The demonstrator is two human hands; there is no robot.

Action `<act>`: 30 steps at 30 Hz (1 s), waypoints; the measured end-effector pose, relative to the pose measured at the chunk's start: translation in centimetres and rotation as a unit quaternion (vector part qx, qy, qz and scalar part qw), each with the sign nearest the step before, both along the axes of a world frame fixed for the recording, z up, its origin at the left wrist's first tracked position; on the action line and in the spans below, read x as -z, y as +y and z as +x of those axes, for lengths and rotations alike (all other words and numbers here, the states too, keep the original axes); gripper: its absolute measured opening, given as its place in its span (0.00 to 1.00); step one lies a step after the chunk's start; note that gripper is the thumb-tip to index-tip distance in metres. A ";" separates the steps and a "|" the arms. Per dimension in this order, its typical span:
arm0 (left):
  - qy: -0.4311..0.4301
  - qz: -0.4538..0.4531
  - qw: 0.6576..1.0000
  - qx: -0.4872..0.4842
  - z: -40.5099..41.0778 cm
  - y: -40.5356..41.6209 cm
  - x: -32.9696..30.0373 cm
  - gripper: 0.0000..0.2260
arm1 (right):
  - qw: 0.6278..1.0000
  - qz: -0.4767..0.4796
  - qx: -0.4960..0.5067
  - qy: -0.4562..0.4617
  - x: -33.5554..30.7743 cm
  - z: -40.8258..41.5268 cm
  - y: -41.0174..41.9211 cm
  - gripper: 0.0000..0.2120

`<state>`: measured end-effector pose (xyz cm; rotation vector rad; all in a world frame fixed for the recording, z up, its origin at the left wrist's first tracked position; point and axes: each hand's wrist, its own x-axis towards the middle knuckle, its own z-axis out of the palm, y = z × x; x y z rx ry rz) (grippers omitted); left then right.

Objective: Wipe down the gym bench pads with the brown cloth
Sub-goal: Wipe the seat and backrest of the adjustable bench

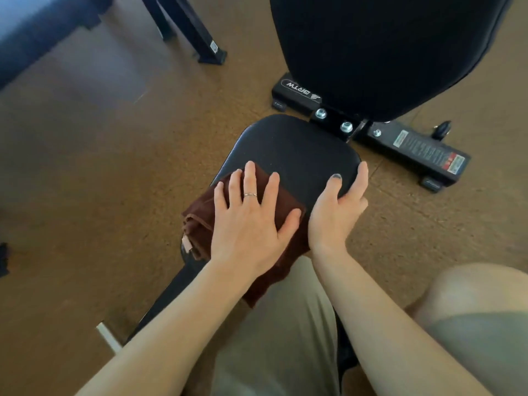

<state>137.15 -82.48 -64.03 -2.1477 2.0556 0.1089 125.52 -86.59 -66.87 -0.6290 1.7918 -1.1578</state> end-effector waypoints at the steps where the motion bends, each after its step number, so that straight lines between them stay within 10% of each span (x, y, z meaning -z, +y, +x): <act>1: 0.002 0.002 1.000 0.003 -0.1 -0.3 0.0 0.35 | 1.000 -0.002 0.001 0.001 0.1 -0.2 0.0 0.26; 14: -0.015 0.012 0.996 0.081 3.7 5.6 -0.7 0.32 | 0.997 0.038 -0.056 0.035 -1.2 -0.5 0.5 0.25; 30: 0.004 -0.014 0.996 0.092 -0.6 -7.6 0.7 0.31 | 0.998 0.013 -0.057 0.027 0.0 -1.1 -0.1 0.24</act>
